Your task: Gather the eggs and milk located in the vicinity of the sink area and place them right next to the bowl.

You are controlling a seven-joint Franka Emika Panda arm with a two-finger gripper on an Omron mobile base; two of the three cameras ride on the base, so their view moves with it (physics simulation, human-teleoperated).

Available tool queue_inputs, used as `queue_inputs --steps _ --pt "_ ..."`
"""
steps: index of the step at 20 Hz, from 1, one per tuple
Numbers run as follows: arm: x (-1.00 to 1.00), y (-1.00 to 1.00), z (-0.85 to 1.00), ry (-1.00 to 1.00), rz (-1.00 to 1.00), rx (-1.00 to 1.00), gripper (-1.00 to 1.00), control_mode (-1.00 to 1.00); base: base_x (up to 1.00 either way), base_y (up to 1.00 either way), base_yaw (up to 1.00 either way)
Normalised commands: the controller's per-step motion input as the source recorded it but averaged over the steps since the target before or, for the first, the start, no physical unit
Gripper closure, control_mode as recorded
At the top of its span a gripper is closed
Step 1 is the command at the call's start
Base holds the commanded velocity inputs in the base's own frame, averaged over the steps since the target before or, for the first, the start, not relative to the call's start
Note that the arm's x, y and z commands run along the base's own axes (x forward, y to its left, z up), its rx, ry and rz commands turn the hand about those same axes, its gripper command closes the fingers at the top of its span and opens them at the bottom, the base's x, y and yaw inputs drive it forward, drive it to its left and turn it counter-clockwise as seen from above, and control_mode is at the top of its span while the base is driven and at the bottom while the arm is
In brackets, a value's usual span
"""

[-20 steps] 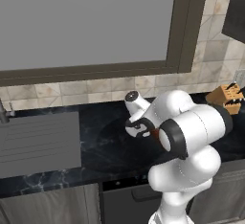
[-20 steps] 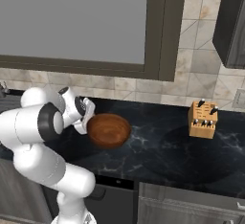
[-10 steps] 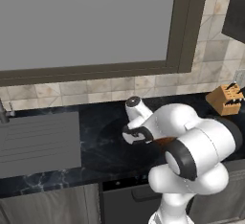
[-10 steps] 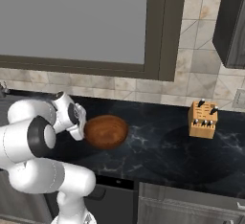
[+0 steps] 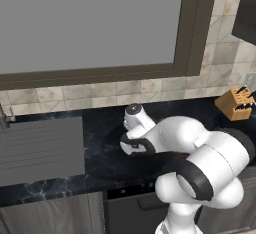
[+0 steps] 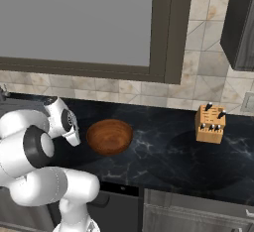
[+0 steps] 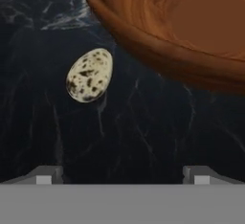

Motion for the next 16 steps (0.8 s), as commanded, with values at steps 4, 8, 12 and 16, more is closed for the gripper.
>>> queue_inputs --steps 4,8,12,16 --pt "-0.79 -0.04 0.27 0.0 0.02 -0.01 -1.0 -1.0 0.0 0.0 0.0" --pt "-0.39 -0.11 0.24 0.0 -0.01 0.0 -1.0 -1.0 0.0 0.0 0.0" --pt "-0.05 -0.06 0.09 0.0 -0.01 0.0 -1.0 -1.0 0.0 0.0 0.0" --pt "-0.12 -0.4 0.15 0.01 -0.01 0.0 -1.0 -1.0 0.0 0.0 0.0"
